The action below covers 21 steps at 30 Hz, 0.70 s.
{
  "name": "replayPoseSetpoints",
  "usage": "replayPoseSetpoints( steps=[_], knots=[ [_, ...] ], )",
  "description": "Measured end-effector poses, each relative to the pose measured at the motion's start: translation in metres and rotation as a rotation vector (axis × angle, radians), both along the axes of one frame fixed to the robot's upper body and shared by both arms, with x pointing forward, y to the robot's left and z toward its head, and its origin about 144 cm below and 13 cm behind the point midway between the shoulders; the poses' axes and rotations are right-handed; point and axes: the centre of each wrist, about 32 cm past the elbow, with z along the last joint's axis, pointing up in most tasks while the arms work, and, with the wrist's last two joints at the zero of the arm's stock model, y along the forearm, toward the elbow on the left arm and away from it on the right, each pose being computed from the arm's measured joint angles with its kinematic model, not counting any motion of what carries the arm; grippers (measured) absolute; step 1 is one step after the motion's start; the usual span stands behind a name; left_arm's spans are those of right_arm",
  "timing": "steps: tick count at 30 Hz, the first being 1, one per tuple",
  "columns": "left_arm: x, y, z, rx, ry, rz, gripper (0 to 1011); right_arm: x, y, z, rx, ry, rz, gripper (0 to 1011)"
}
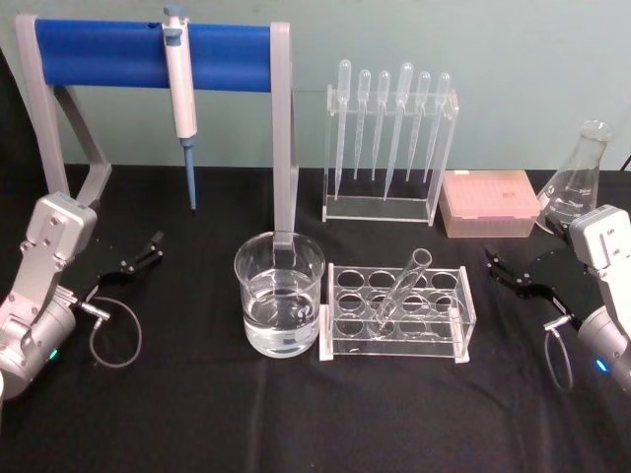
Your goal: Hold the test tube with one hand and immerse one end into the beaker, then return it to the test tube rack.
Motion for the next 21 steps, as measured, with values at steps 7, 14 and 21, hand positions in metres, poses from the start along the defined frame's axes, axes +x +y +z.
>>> replayPoseSetpoints(
  steps=[7, 14, 21],
  knots=[
    [0.0, 0.0, 0.0, 0.0, 0.0, 0.0, 1000, 0.0, 0.0, 0.0, 0.0, 0.0, 0.0, 1003],
    [0.0, 0.0, 0.0, 0.0, 0.0, 0.0, 1000, 0.0, 0.0, 0.0, 0.0, 0.0, 0.0, 1003],
    [0.0, 0.0, 0.0, 0.0, 0.0, 0.0, 1000, -0.0003, -0.0027, 0.0057, 0.02, -0.018, 0.018, 1002]
  ],
)
